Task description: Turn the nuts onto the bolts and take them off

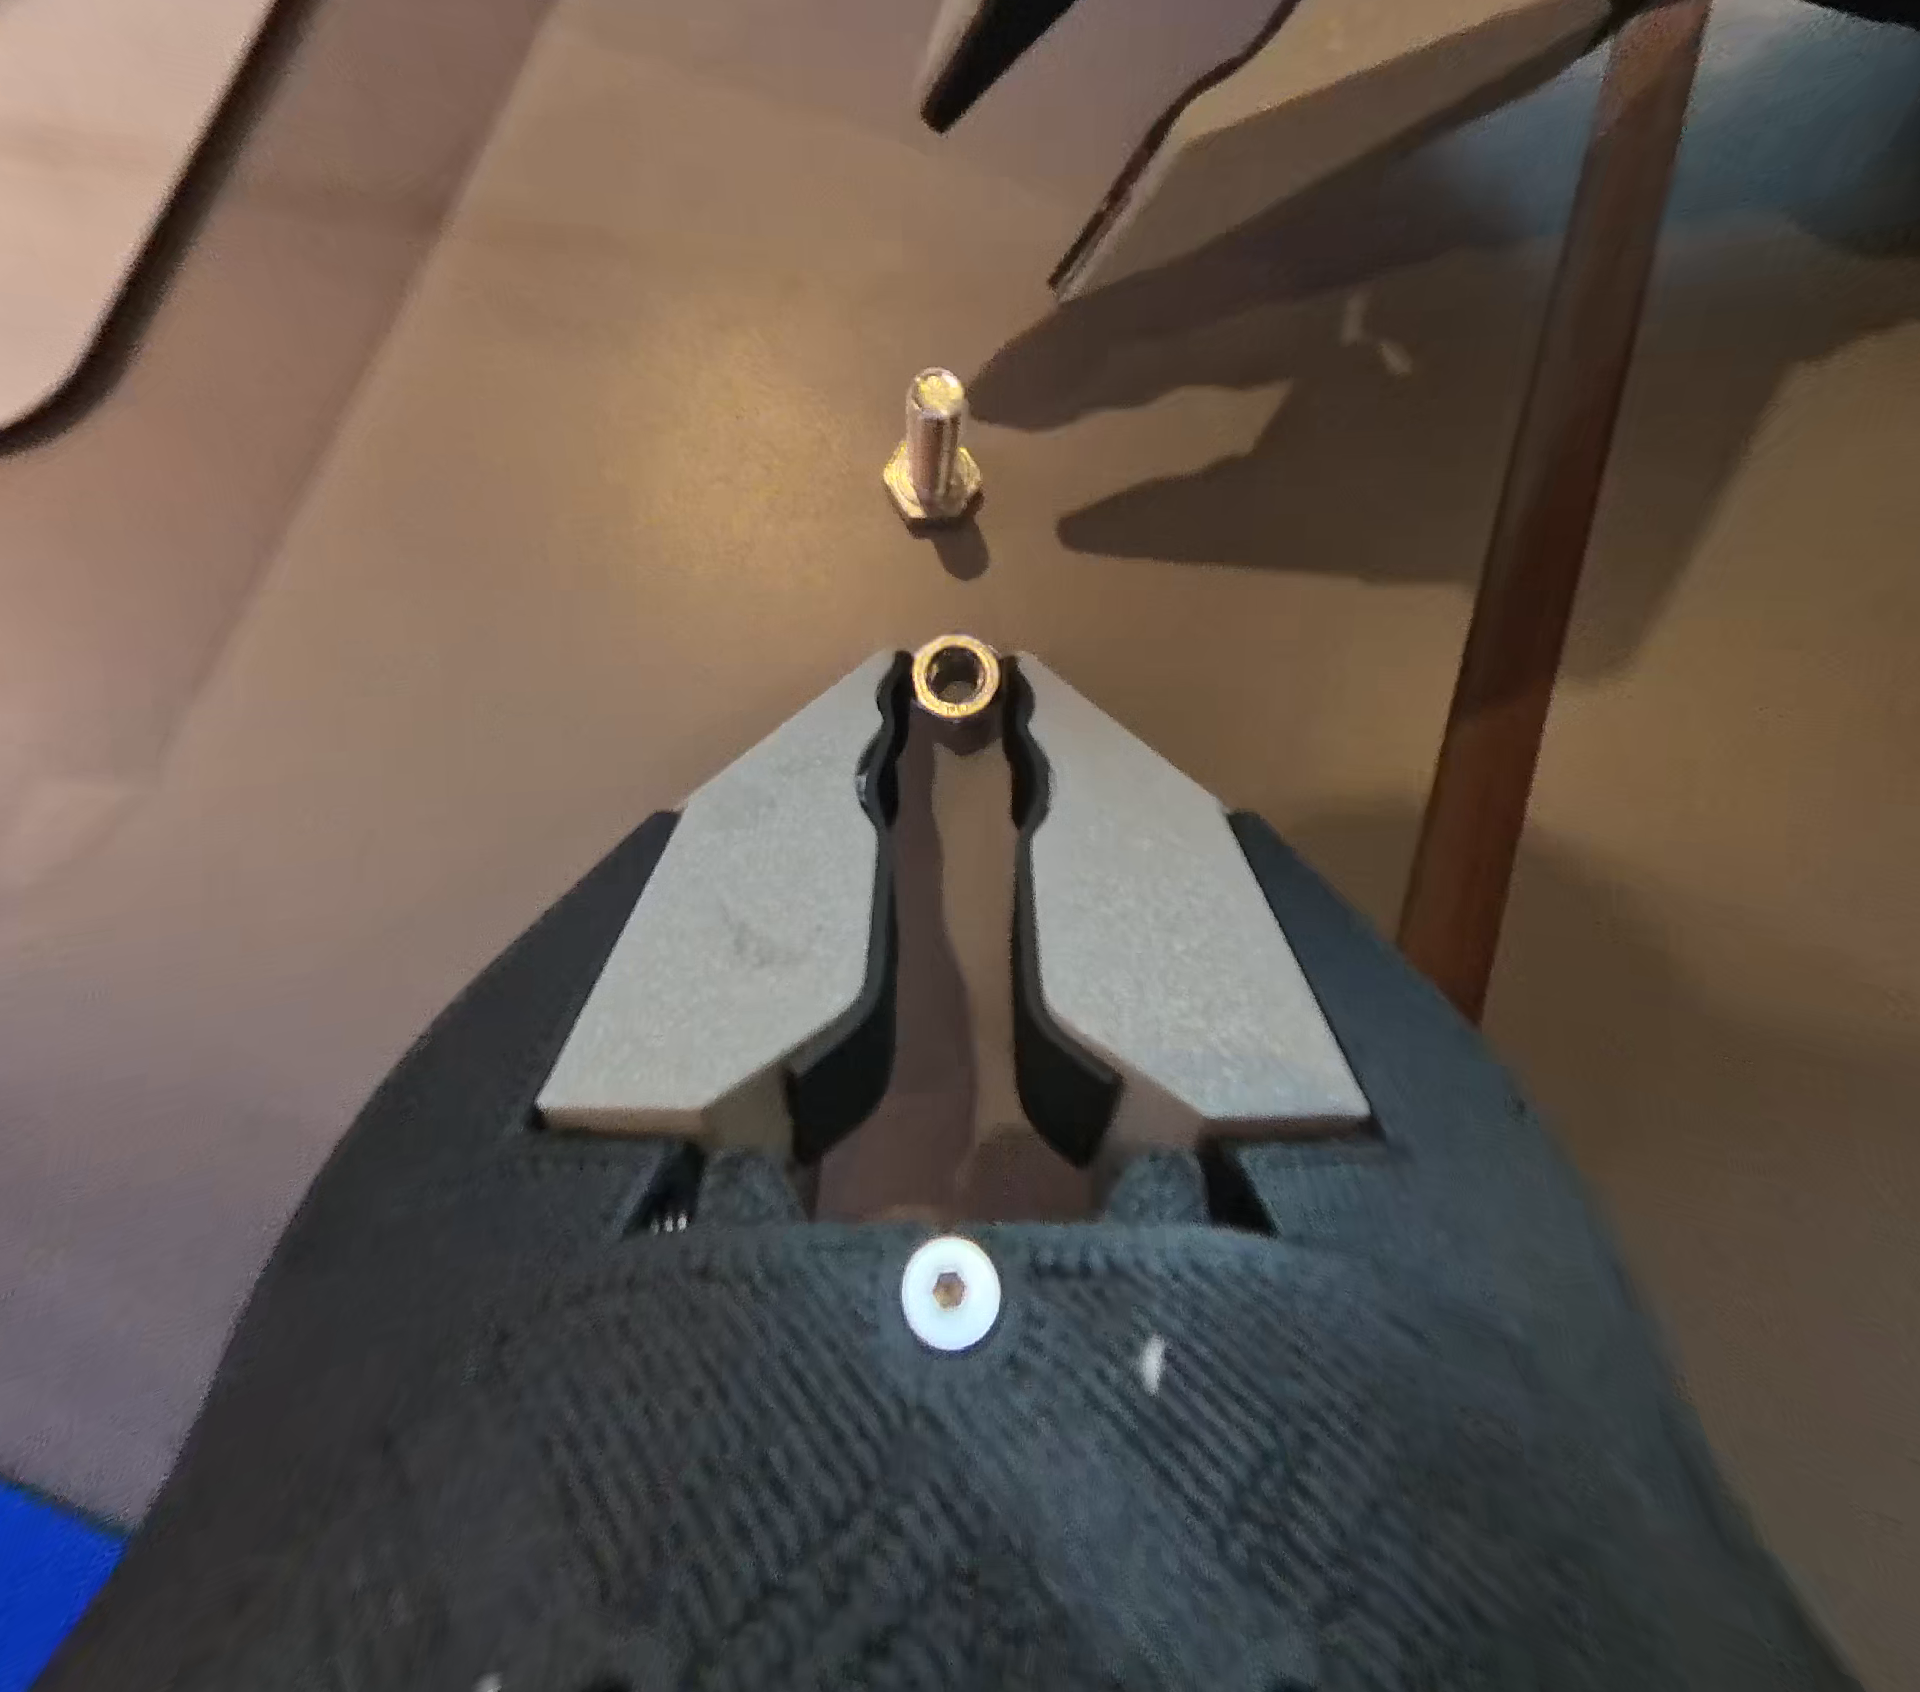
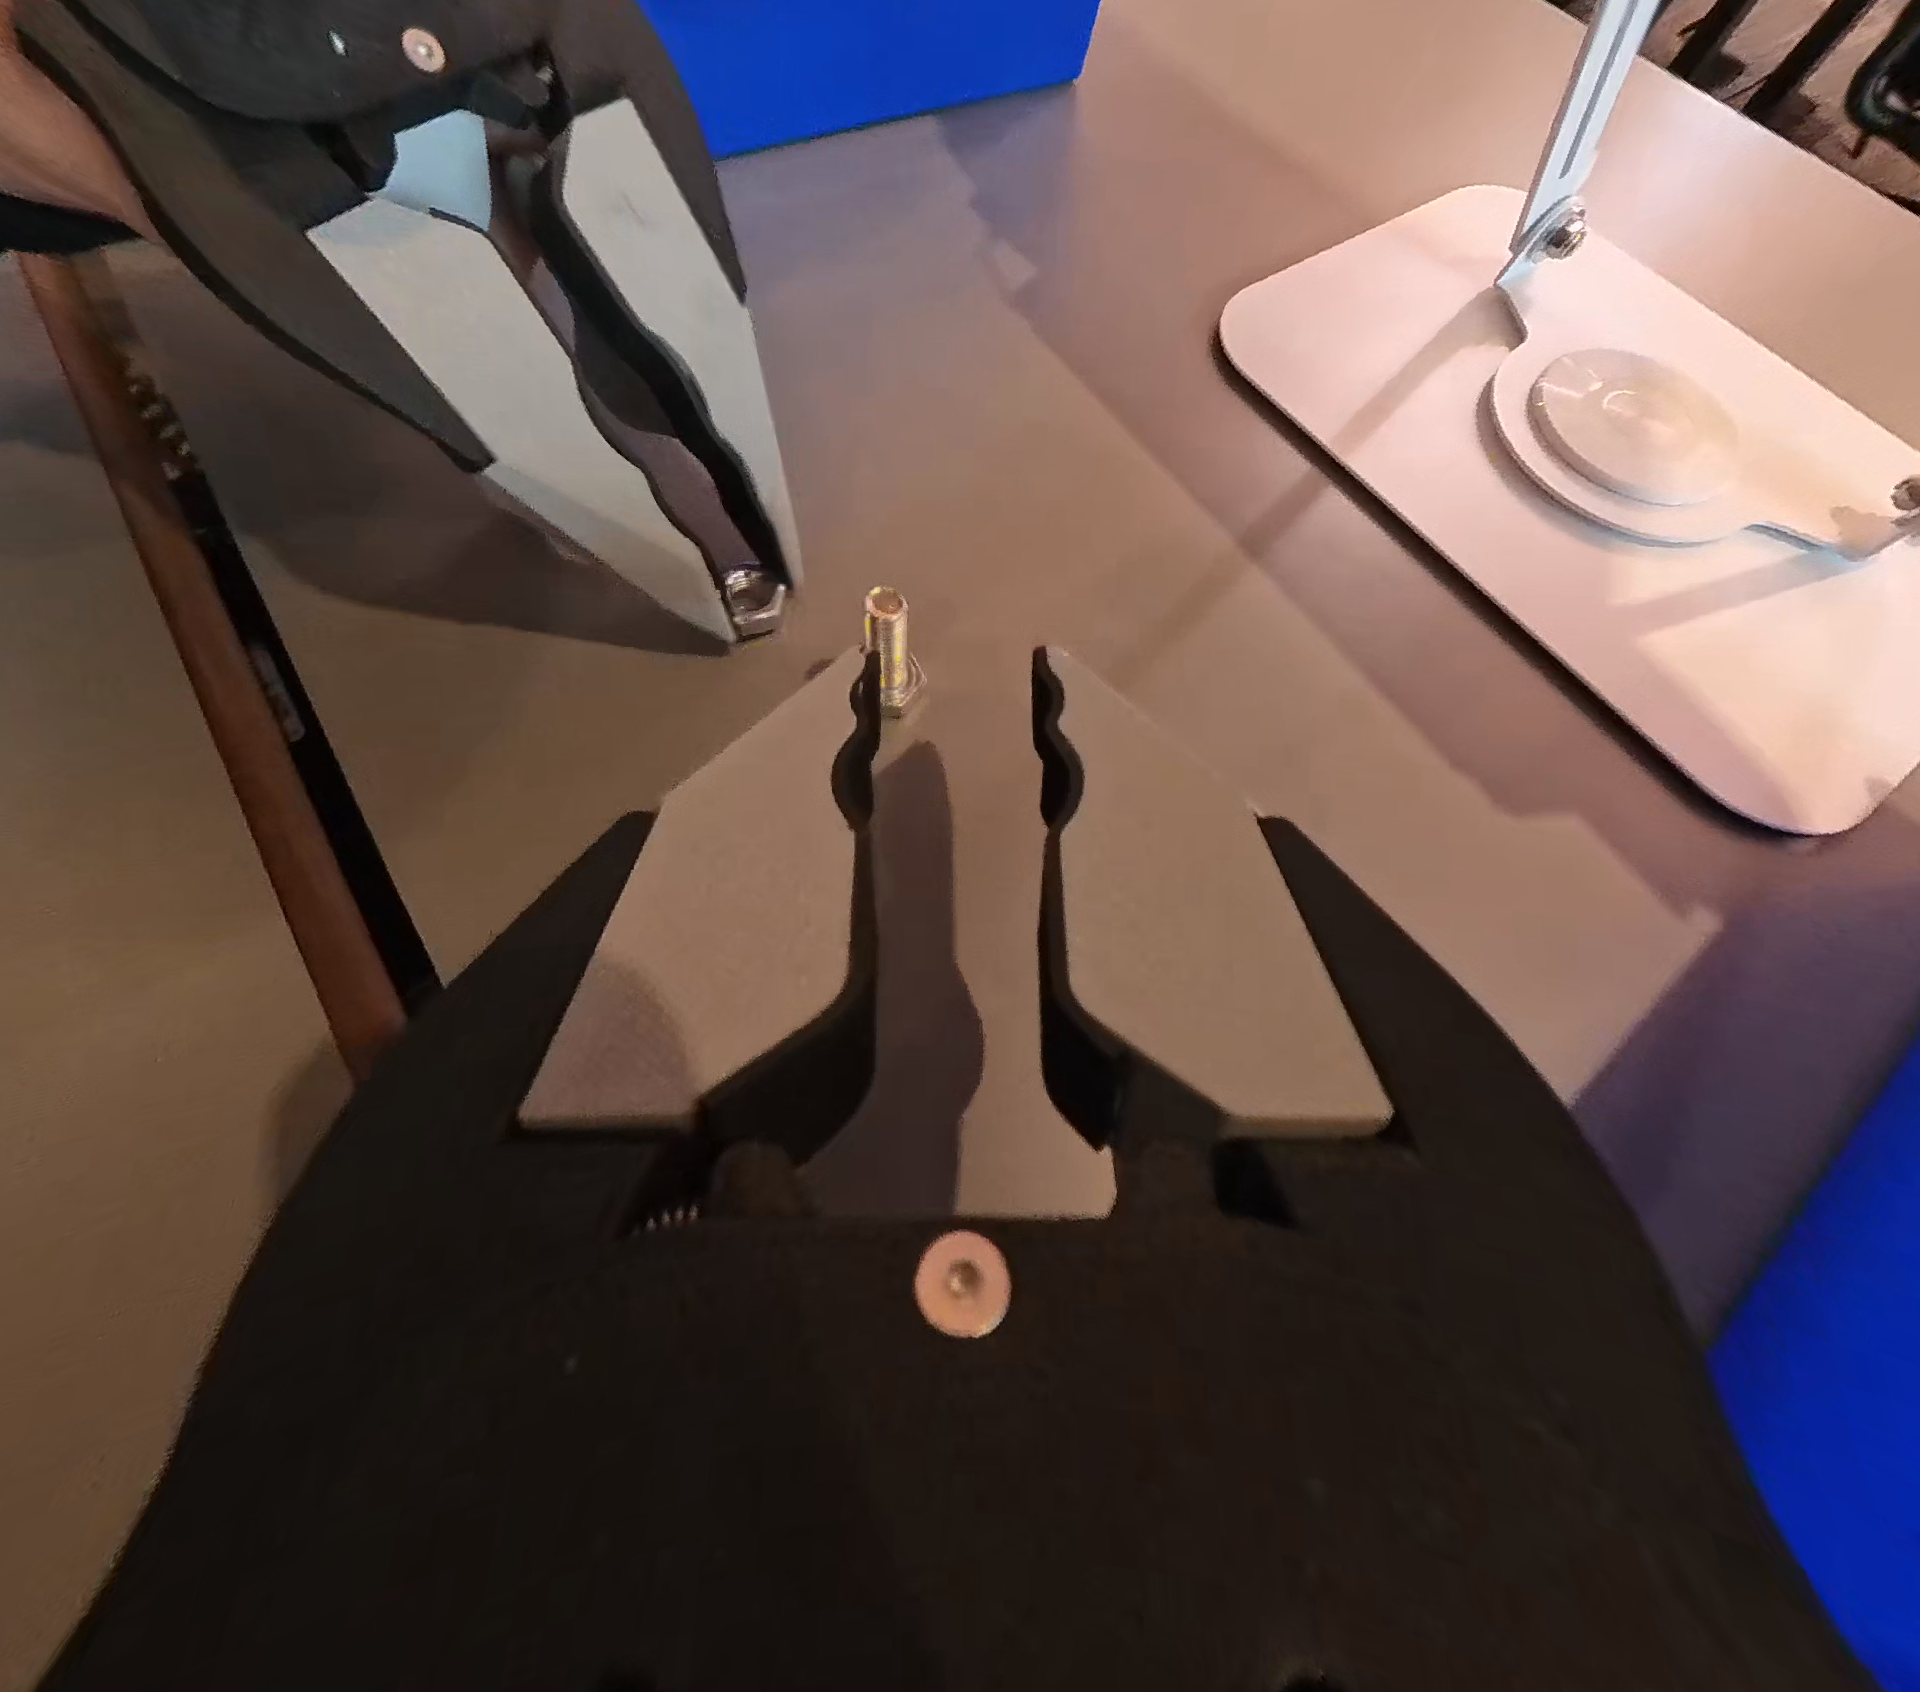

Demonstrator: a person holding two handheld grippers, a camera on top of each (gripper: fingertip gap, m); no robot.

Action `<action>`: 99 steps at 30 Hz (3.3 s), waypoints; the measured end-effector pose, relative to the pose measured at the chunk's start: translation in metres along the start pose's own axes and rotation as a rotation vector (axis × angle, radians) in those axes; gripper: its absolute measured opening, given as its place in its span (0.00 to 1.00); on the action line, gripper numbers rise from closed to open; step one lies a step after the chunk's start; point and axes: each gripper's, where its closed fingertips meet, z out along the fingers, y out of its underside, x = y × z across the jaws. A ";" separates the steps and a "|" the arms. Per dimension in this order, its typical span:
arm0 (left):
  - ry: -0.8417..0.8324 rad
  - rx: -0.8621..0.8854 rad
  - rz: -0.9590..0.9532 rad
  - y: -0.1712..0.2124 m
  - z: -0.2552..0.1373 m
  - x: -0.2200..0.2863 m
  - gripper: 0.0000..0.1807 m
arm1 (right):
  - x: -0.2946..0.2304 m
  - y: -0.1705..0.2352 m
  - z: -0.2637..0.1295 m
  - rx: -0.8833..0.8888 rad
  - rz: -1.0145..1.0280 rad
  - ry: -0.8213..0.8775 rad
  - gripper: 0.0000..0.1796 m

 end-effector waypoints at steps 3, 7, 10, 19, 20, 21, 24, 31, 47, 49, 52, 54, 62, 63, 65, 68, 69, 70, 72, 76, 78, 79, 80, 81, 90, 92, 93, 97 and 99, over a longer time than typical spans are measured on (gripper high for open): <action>0.068 -0.011 0.019 0.003 0.000 0.014 0.08 | 0.002 0.002 0.000 -0.008 0.007 0.003 0.15; 0.059 0.009 0.033 -0.003 0.004 0.018 0.08 | 0.008 0.000 -0.003 0.001 0.019 0.025 0.14; 0.011 0.133 0.040 -0.029 0.010 0.020 0.08 | 0.014 -0.002 -0.006 0.015 0.031 0.050 0.14; -0.120 0.114 0.070 -0.040 0.035 0.027 0.08 | 0.017 -0.001 -0.008 0.010 0.039 0.067 0.14; -0.111 0.121 0.074 -0.041 0.036 0.030 0.08 | 0.017 -0.001 -0.009 0.011 0.037 0.070 0.14; -0.111 0.129 0.076 -0.042 0.035 0.031 0.08 | 0.017 -0.002 -0.009 0.013 0.037 0.073 0.14; -0.110 0.164 0.067 -0.048 0.027 0.031 0.17 | 0.019 -0.002 -0.011 0.020 0.044 0.078 0.14; -0.176 0.258 0.066 -0.055 -0.001 0.012 0.19 | 0.024 -0.005 -0.017 0.043 0.057 0.096 0.14; -0.181 0.227 0.008 -0.040 0.016 -0.008 0.11 | 0.027 -0.015 -0.027 0.099 0.066 0.107 0.14; -0.176 0.193 0.018 -0.038 0.022 -0.007 0.04 | 0.027 -0.016 -0.027 0.101 0.067 0.106 0.14; -0.189 0.189 0.015 -0.040 0.024 -0.008 0.04 | 0.026 -0.016 -0.027 0.104 0.068 0.103 0.14; -0.200 0.188 0.014 -0.039 0.023 -0.009 0.04 | 0.025 -0.017 -0.028 0.108 0.065 0.104 0.14; -0.205 0.208 -0.022 -0.030 0.010 -0.012 0.04 | 0.026 -0.017 -0.029 0.125 0.073 0.097 0.13; -0.203 0.211 -0.025 -0.030 0.010 -0.013 0.04 | 0.025 -0.017 -0.029 0.125 0.072 0.098 0.14; -0.187 0.227 -0.033 -0.033 0.008 -0.012 0.04 | 0.025 -0.017 -0.029 0.132 0.068 0.097 0.13; -0.164 0.235 -0.028 -0.033 0.007 -0.009 0.04 | 0.019 -0.021 -0.030 0.150 0.062 0.066 0.13; -0.156 0.228 -0.016 -0.032 0.007 -0.008 0.04 | 0.018 -0.021 -0.030 0.148 0.059 0.063 0.13; -0.164 0.213 -0.008 -0.029 0.007 -0.010 0.04 | 0.018 -0.020 -0.030 0.142 0.053 0.067 0.13; -0.180 0.191 0.002 -0.023 0.008 -0.013 0.04 | 0.018 -0.019 -0.029 0.135 0.041 0.076 0.13; -0.174 0.190 -0.005 -0.023 0.010 -0.013 0.04 | 0.018 -0.021 -0.031 0.143 0.040 0.075 0.13; -0.171 0.193 -0.007 -0.024 0.010 -0.013 0.04 | 0.017 -0.021 -0.031 0.144 0.040 0.074 0.13; -0.171 0.192 -0.008 -0.024 0.010 -0.013 0.04 | 0.017 -0.022 -0.031 0.146 0.039 0.075 0.13; -0.170 0.192 -0.009 -0.024 0.010 -0.013 0.04 | 0.017 -0.022 -0.031 0.148 0.038 0.074 0.13; -0.169 0.192 -0.011 -0.024 0.010 -0.013 0.04 | 0.017 -0.023 -0.032 0.149 0.038 0.074 0.13; -0.160 0.176 -0.013 -0.022 0.012 -0.013 0.06 | 0.018 -0.025 -0.035 0.163 0.040 0.080 0.13; -0.152 0.176 -0.017 -0.022 0.012 -0.013 0.07 | 0.017 -0.024 -0.034 0.161 0.042 0.078 0.13; -0.140 0.174 -0.017 -0.021 0.013 -0.012 0.09 | 0.017 -0.024 -0.034 0.158 0.042 0.077 0.13; -0.131 0.176 -0.030 -0.021 0.012 -0.012 0.08 | 0.016 -0.022 -0.032 0.149 0.037 0.075 0.13; -0.144 0.177 -0.032 -0.021 0.012 -0.014 0.06 | 0.016 -0.022 -0.032 0.150 0.036 0.076 0.13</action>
